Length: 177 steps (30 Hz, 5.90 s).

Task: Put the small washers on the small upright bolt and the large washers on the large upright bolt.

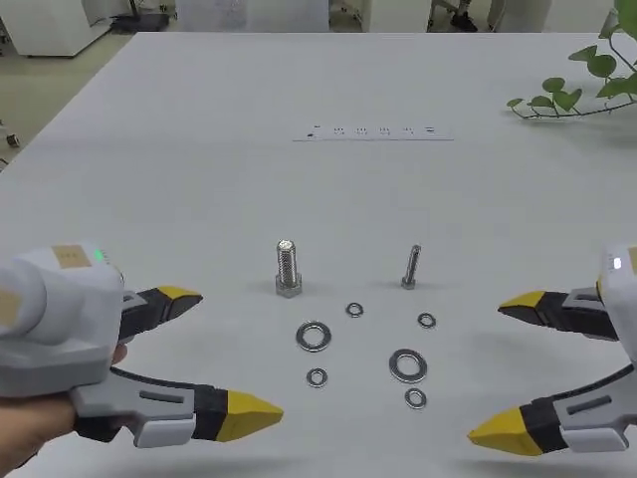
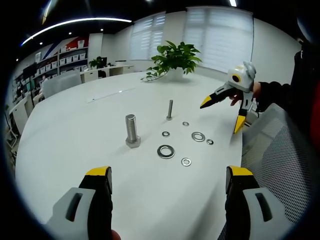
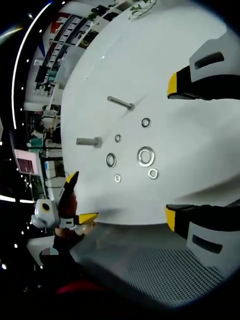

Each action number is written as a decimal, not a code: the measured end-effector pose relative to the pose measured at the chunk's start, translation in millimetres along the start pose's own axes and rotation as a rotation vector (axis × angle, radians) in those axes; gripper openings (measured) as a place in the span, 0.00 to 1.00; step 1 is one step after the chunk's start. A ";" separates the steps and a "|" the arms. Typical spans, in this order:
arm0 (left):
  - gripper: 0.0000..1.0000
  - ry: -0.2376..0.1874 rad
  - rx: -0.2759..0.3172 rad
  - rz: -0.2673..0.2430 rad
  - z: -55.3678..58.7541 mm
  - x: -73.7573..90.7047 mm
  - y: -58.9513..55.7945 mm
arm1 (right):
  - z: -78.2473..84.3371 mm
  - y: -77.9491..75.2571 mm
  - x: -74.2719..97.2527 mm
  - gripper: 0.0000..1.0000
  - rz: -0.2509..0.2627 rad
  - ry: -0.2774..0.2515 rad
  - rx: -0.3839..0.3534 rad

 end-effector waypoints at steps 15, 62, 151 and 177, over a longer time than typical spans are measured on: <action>0.95 -0.011 -0.006 -0.005 -3.5 1.6 -0.2 | -7.5 -5.1 7.2 0.78 -0.007 0.054 0.066; 0.93 -0.026 -0.014 -0.036 -8.3 4.9 3.4 | -25.9 -5.1 -48.2 0.39 -0.312 0.387 0.438; 0.90 -0.051 -0.045 -0.081 -19.5 10.8 9.1 | -7.1 0.1 -70.6 0.22 -0.316 0.638 0.483; 0.91 -0.076 -0.037 -0.099 -22.6 11.8 13.3 | -31.0 -6.2 -57.5 0.22 -0.292 0.585 0.420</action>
Point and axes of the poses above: the centre of the closed fingertips' face, and the gripper's own axes: x roughly backward along the fingers, y roughly to its left, z roughly out of its underside, the point moved 1 cm from there along x, roughly backward along the fingers, and after that the axes turned 7 degrees about -y, right-handed, at the moved point
